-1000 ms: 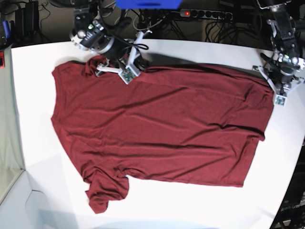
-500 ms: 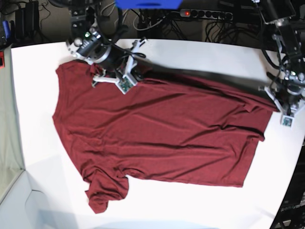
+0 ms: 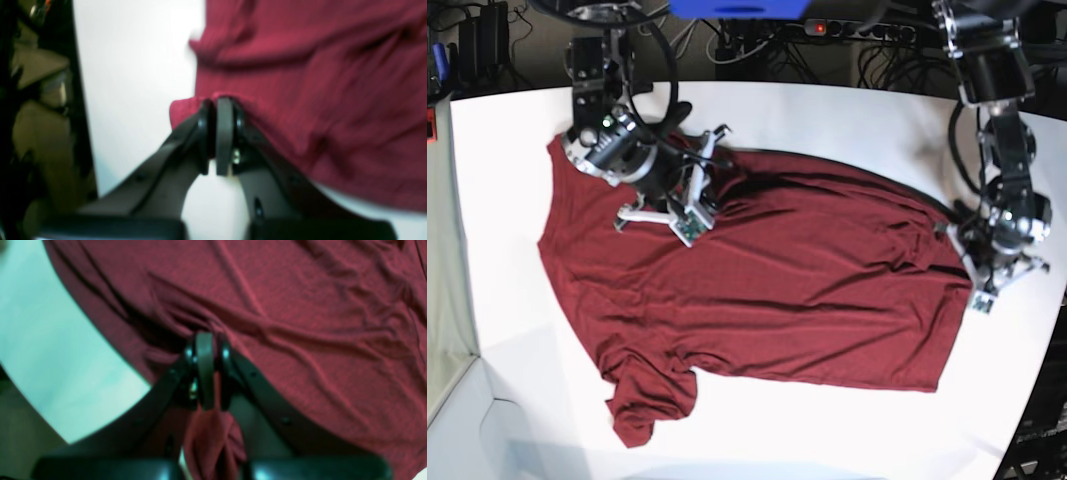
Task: Layout the t-shirt on the table in an organized manner, then fold the t-shirt properly
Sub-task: 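Drag the shirt edge with both grippers across the table toward the hem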
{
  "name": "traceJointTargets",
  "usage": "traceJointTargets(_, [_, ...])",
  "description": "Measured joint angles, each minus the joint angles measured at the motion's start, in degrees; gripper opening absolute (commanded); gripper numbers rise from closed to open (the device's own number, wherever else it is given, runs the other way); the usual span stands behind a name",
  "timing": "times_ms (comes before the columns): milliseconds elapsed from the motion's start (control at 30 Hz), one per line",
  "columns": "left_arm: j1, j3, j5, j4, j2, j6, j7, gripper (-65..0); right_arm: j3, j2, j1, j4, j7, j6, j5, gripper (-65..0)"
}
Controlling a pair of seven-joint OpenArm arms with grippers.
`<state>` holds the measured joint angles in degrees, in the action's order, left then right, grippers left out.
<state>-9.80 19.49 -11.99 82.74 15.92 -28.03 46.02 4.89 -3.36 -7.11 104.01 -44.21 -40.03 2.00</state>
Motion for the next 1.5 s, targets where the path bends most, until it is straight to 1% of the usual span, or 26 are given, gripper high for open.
traceJointTargets(67, [-2.47,-0.07,-0.72,-1.03,-0.02,0.13,-0.63,-65.0,-0.13,-0.11,1.36,-1.7,0.02,0.0,-0.09,-65.0])
traceJointTargets(200, [-5.79,0.11,-1.81,-3.93,0.26,0.37,0.2,-65.0,-0.28,0.04,4.87,-4.79,-0.2,0.0,0.28,-65.0])
traceJointTargets(300, [-6.23,0.07,-1.53,-4.0,0.31,0.37,0.04,-65.0,-0.28,-0.04,7.58,-7.56,0.55,0.0,-0.02,-65.0])
traceJointTargets(400, [-6.08,0.11,-1.57,-4.04,0.42,0.35,0.09,-65.0,-0.35,0.04,10.93,-12.81,-0.13,0.0,0.28,-65.0])
traceJointTargets(533, [-6.19,-0.13,-1.6,-4.42,0.42,0.37,-0.09,-65.0,-0.33,0.02,14.78,-19.17,0.55,0.02,0.26,-65.0])
traceJointTargets(567, [-6.23,-0.74,-1.6,-4.81,0.42,0.42,-0.02,-65.0,-0.33,0.09,14.82,-19.43,0.31,0.0,0.35,-63.3])
traceJointTargets(633, [-6.19,-2.54,-1.81,-5.29,0.39,0.55,0.04,-65.0,0.04,1.29,14.27,-19.23,0.48,0.0,0.09,-56.4])
traceJointTargets(667, [-6.08,-3.17,-1.55,-5.31,0.37,0.52,0.02,-65.0,-0.02,1.62,13.92,-18.91,0.04,0.0,0.24,-51.8])
traceJointTargets(767, [-6.21,-3.23,-1.53,-5.29,0.26,0.57,0.04,-65.0,-0.59,2.05,12.28,-14.32,-1.62,0.0,0.68,-40.7])
traceJointTargets(833, [-6.23,-3.21,-1.49,-5.29,0.33,0.57,-0.02,-65.0,-0.61,2.08,11.04,-9.4,-1.84,0.04,0.57,-36.0])
traceJointTargets(900, [-6.08,-3.21,-1.51,-5.31,0.39,0.59,0.07,-65.0,-0.52,2.08,8.98,-3.93,-2.03,0.0,0.28,-33.0])
traceJointTargets(1033, [-6.19,-3.21,-1.7,-5.38,0.39,0.59,0.09,-65.0,-0.44,3.23,3.56,2.86,-1.66,0.02,-0.24,-31.5])
traceJointTargets(1200, [-6.08,-3.26,-1.7,-5.38,0.39,0.59,-0.02,-65.0,-1.33,6.73,-3.3,3.58,-1.81,-0.02,0.5,-31.5])
traceJointTargets(1267, [-6.05,-3.26,-1.49,-5.38,0.42,0.59,-0.02,-65.0,-4.17,6.6,-5.29,3.58,-0.48,-0.02,-0.2,-31.4])
traceJointTargets(1367, [-6.03,-3.23,-1.57,-5.4,0.42,0.59,0.04,-65.0,-8.39,6.56,-6.84,3.58,1.64,0.0,0.35,-31.3])
traceJointTargets(1500, [-5.03,-3.21,-1.49,-5.35,0.39,0.59,-0.39,-65.0,-10.45,6.97,-8.41,3.58,2.47,-0.02,0.11,-31.3])
